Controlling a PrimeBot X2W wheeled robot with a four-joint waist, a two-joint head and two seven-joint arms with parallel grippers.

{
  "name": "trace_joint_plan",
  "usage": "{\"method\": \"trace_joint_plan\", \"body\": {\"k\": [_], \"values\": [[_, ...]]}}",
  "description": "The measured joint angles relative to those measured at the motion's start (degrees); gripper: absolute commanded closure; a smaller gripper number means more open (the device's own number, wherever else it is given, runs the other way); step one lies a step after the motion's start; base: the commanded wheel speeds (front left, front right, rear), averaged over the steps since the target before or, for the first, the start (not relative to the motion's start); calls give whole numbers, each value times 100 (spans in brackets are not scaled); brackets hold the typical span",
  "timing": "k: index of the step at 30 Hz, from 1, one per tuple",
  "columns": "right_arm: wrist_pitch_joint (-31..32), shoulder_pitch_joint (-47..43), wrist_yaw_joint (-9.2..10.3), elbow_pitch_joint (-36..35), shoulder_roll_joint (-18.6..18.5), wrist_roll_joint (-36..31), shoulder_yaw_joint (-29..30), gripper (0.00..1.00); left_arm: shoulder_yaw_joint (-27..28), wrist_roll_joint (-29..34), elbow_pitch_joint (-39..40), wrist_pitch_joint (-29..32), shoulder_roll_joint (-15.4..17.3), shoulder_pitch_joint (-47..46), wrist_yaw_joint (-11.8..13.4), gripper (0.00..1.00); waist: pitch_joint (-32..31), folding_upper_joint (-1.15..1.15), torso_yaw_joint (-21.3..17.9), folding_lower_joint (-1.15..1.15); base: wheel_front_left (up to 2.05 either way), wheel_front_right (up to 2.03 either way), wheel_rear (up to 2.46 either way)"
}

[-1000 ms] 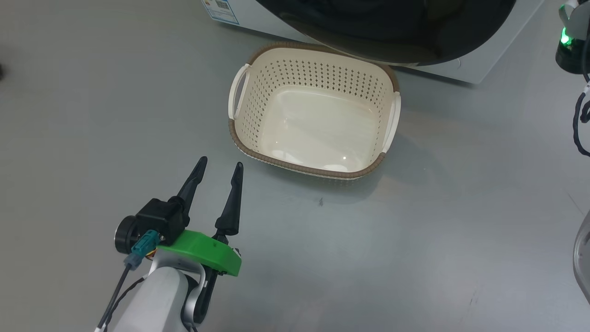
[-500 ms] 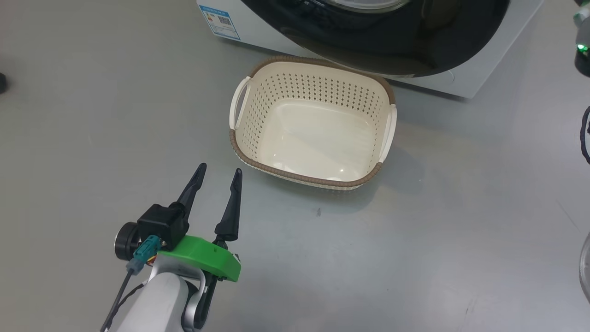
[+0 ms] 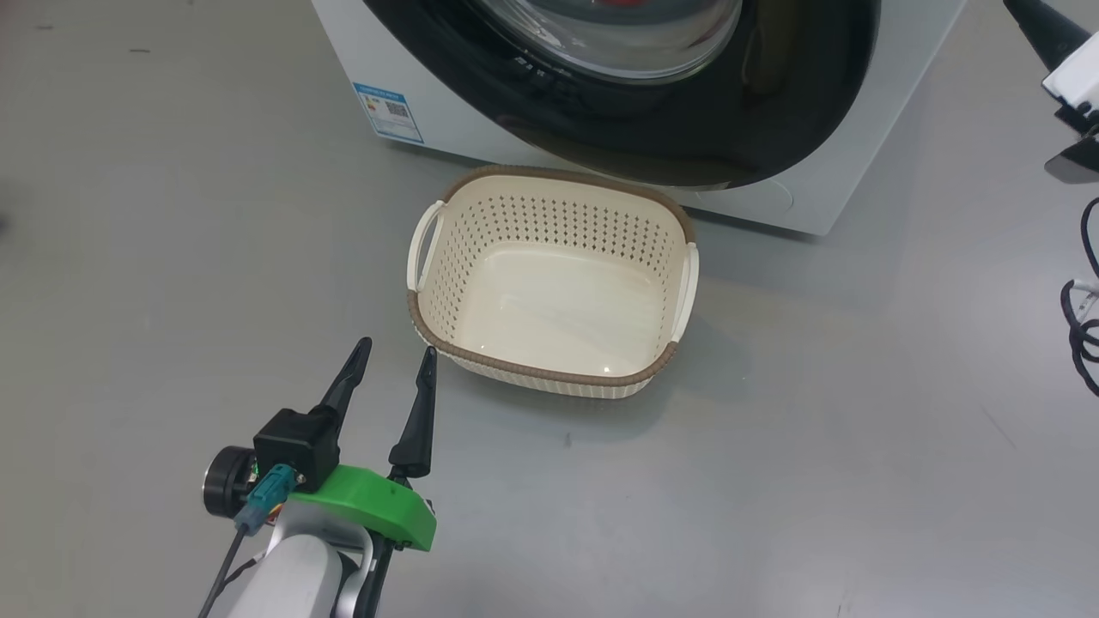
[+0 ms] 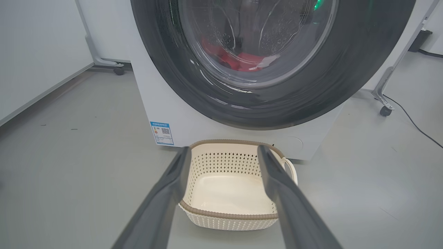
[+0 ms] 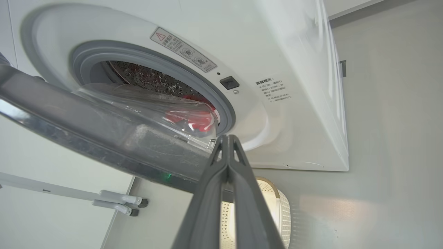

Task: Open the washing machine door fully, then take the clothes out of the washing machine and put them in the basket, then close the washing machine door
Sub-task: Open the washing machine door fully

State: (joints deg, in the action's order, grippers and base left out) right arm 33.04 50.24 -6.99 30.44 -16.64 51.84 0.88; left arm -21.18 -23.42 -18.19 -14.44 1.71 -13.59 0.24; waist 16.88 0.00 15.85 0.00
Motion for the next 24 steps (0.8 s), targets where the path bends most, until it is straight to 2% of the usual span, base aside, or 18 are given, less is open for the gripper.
{"method": "trace_joint_plan", "body": {"k": [4, 9, 18, 24], "values": [[-443, -329, 0, -256, -35, -346, -240, 100, 76, 52, -1, 0, 4, 29, 4, 0, -173, 0, -109, 0, 0, 0, 0], [-1066, -978, 0, -559, -300, -968, -620, 100, 179, 94, 12, 0, 5, 73, 41, 0, -391, 0, -238, 0, 0, 0, 0], [-1989, -2145, -1, -1223, -225, -1191, -1243, 100, 466, 180, 86, 0, 16, 247, 114, 0, -705, 0, -481, 0, 0, 0, 0], [-2774, -2838, 0, -1514, -301, -1424, -1277, 100, 603, 186, 164, 0, 19, 345, 125, 0, -842, 0, -643, 0, 0, 0, 0]]}}
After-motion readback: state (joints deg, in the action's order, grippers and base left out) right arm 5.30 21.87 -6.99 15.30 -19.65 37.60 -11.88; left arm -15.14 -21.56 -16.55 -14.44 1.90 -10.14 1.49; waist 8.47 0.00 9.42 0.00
